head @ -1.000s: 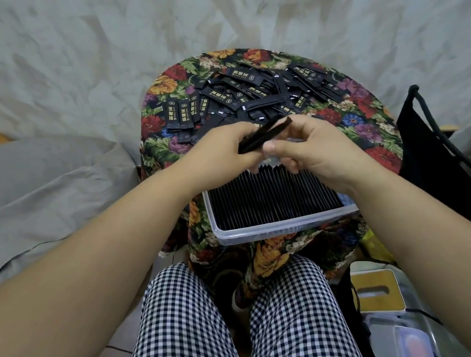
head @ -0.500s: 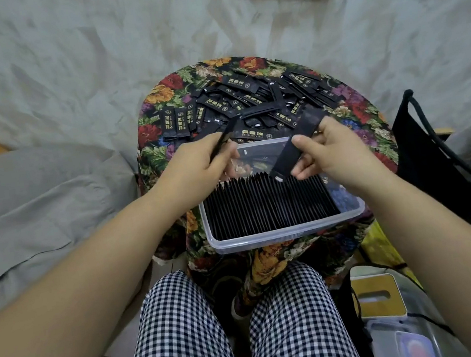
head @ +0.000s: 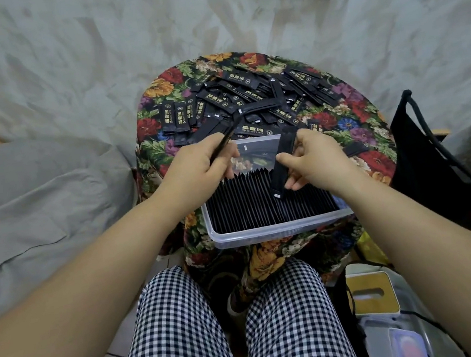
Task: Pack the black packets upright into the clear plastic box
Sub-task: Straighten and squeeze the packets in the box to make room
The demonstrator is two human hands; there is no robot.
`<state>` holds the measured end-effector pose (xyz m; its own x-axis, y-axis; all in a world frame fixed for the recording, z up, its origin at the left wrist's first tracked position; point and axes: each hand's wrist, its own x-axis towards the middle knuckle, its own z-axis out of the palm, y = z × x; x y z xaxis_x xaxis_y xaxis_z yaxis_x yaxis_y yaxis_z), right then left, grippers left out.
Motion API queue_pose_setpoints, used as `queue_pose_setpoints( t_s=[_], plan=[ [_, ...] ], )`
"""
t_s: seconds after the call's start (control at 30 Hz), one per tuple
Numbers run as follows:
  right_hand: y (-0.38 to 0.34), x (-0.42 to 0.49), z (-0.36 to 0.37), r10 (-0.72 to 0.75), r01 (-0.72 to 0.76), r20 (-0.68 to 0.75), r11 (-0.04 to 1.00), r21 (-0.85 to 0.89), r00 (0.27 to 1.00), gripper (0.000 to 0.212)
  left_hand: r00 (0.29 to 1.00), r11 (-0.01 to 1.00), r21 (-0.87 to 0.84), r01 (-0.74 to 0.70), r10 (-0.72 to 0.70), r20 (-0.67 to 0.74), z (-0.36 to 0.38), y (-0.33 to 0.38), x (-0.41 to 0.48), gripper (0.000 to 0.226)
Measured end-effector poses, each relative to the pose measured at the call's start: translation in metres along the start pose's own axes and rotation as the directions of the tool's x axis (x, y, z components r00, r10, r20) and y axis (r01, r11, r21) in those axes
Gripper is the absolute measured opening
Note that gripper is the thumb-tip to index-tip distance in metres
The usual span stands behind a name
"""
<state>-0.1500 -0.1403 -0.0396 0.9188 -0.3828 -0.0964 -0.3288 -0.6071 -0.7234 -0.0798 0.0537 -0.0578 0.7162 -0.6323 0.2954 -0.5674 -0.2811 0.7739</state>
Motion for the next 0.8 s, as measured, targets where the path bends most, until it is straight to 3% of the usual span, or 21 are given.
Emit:
queue_pose_setpoints(
  t_s=[0.1, 0.3, 0.4, 0.57, 0.8],
  plan=[
    [-0.002, 0.0, 0.003, -0.004, 0.004, 0.015, 1.0, -0.024, 1.0, 0.022, 1.0, 0.999, 0.037, -0.017, 0.017, 0.013, 0.001, -0.001, 0.0, 0.018],
    [-0.007, 0.0, 0.008, 0.019, -0.009, 0.091, 0.995, -0.104, 0.996, 0.009, 1.0, 0.999, 0.049, -0.016, 0.015, 0.023, 0.001, -0.001, 0.0, 0.016],
    [-0.006, -0.002, 0.014, 0.054, -0.037, 0.121, 0.989, -0.145, 0.991, 0.021, 0.999, 0.998, 0.063, -0.019, 0.017, 0.027, 0.001, -0.001, 0.0, 0.015],
    [-0.005, -0.004, 0.014, 0.082, -0.068, 0.157, 0.993, -0.094, 0.984, 0.025, 0.999, 0.995, 0.097, -0.037, 0.034, 0.033, 0.002, -0.003, -0.001, 0.017],
    [-0.001, -0.01, 0.007, 0.138, -0.133, 0.284, 0.99, -0.037, 0.949, 0.009, 0.998, 0.992, 0.12, -0.044, 0.039, 0.046, 0.002, -0.004, 0.0, 0.016]
  ],
)
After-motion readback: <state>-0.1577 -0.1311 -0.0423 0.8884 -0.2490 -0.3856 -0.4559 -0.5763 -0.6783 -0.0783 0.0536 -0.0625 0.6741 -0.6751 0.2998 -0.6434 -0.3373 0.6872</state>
